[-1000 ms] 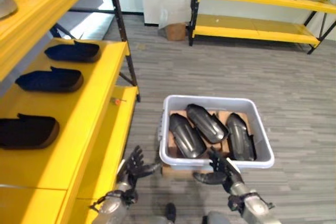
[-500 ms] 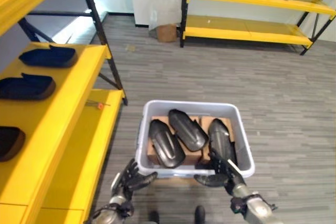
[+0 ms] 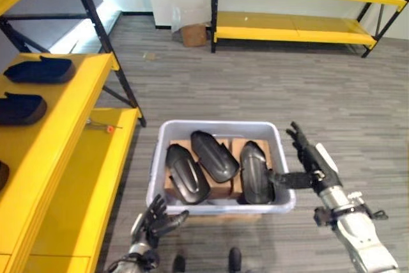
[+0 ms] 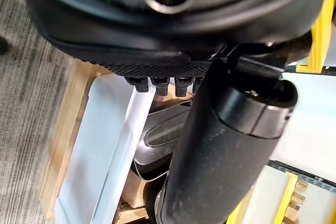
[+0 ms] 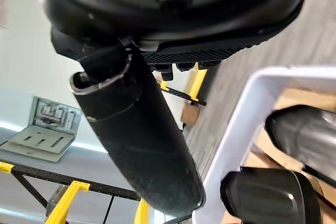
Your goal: Move parts from the plastic box to the shelf.
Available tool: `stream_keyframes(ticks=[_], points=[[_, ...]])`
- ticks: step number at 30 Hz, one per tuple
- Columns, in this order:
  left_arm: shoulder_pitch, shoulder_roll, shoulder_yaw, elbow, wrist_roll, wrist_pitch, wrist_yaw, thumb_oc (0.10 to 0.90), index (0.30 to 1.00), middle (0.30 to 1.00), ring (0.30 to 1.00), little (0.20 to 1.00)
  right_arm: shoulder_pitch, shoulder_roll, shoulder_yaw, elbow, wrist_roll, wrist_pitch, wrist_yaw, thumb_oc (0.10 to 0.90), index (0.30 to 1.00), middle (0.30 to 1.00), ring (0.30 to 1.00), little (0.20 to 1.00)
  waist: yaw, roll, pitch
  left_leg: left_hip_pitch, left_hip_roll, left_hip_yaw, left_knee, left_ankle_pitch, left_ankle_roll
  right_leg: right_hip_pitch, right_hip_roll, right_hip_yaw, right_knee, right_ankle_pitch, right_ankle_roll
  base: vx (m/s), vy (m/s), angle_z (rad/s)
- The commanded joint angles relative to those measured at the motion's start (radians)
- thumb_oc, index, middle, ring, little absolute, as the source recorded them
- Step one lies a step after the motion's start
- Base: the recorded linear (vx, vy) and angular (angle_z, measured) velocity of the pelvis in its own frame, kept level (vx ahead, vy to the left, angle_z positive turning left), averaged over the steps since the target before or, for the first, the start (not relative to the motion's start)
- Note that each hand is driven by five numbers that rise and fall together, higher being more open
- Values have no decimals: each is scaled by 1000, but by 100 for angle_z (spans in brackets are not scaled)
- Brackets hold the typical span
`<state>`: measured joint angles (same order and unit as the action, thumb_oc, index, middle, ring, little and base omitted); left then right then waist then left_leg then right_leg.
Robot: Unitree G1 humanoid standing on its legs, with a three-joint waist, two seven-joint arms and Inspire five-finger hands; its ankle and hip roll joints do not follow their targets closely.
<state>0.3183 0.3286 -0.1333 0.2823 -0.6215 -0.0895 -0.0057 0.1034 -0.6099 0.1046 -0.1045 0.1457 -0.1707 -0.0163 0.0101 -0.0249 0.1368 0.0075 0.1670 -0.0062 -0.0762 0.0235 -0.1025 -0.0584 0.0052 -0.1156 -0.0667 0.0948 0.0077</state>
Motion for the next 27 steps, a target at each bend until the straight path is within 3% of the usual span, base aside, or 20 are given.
stream_keyframes(ticks=[1, 7, 12, 21, 27], points=[[-77, 30, -19, -63, -1, -92, -38, 900, 1000, 1000, 1000, 1000, -159, -85, -31, -29, -155, -116, -105, 900, 1000, 1000, 1000, 1000, 28, 29, -23, -8, 50, -12, -1, 94, 15, -132, -119, -20, 270, -132, 85, -161, 36, -4], [-100, 62, -59, -91, -16, -100, -33, 900, 1000, 1000, 1000, 1000, -407, -230, 85, 108, -462, -40, -217, 900, 1000, 1000, 1000, 1000, 51, 57, 46, -87, 22, -8, 31, 74, 22, -207, -147, -18, 295, -122, 88, -113, 28, 3], [-126, 76, -89, -108, -25, -104, -21, 900, 1000, 1000, 1000, 1000, -585, -276, 226, 190, -642, 14, -239, 900, 1000, 1000, 1000, 1000, 68, 82, 104, -145, -5, -11, 53, 72, 25, -267, -165, -12, 328, -117, 89, -107, 23, 2], [-157, 90, -119, -117, -21, -115, -3, 900, 1000, 1000, 1000, 1000, -696, -286, 350, 262, -740, 43, -235, 900, 1000, 1000, 1000, 1000, 82, 101, 164, -205, -22, -22, 64, 77, 26, -326, -174, -15, 353, -111, 93, -65, -2, 6], [-178, 90, -125, -120, -30, -120, 13, 900, 1000, 1000, 1000, 1000, -739, -270, 381, 286, -737, 56, -242, 900, 1000, 1000, 1000, 1000, 86, 106, 192, -231, -30, -29, 70, 78, 29, -352, -176, -14, 366, -111, 93, -5, -2, 1]])
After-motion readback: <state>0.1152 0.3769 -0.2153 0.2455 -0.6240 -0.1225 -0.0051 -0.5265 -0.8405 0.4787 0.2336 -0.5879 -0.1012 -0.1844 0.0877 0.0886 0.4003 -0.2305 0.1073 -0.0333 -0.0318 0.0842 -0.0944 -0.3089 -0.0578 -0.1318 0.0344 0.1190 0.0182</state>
